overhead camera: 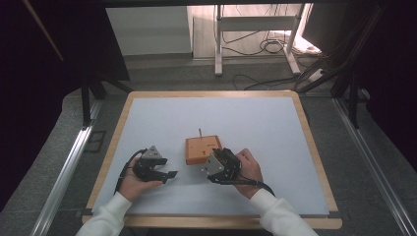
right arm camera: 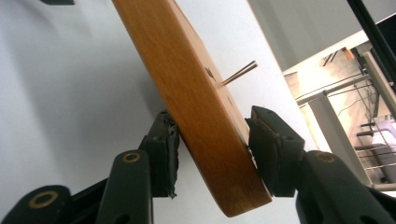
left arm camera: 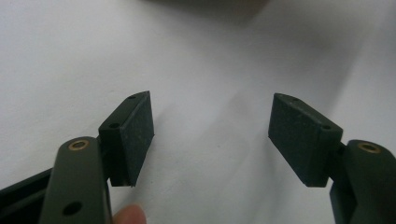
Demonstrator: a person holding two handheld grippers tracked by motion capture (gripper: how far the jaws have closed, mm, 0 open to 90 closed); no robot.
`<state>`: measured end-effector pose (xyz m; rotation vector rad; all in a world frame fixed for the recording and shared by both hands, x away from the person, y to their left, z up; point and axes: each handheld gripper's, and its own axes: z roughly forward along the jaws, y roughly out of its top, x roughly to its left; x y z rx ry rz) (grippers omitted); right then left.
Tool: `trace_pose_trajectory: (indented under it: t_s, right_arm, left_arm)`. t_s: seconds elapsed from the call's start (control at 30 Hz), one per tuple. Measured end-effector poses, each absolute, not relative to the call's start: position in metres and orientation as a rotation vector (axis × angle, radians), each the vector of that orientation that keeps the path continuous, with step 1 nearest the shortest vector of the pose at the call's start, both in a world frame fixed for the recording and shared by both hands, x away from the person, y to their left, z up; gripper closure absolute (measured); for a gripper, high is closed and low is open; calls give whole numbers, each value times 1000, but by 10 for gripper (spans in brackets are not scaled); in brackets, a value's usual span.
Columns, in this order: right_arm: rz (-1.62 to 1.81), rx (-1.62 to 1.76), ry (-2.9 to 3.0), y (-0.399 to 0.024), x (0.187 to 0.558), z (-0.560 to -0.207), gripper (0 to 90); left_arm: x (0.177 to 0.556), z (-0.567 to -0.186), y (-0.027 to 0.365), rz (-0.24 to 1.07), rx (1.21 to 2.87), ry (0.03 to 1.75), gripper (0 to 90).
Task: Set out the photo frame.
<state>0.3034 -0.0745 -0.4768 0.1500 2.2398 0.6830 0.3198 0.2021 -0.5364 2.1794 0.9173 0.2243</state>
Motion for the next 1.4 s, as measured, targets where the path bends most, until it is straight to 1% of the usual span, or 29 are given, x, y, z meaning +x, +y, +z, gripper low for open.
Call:
trace_pose_trajectory:
  t_s: [0.27,0.7,0.97,1.1,1.4]
  right_arm:
    - [639,110,2254,-67,314,-467,584]
    - [578,40,2241,-56,322,-462,660]
    - [567,-1,2249,-53,327,-456,679]
    - [573,-20,2262,-52,326,-451,690]
    - [660,-15,2322,-57,313,-425,693]
  left_arm:
    - [320,-536,203,222,2178,921,307]
    - [320,-537,203,223,2177,919,306]
    - [320,-539,203,220,2180,923,307]
    - [320,-539,202,221,2183,924,307]
    - [320,-538,204,230,2170,928,307]
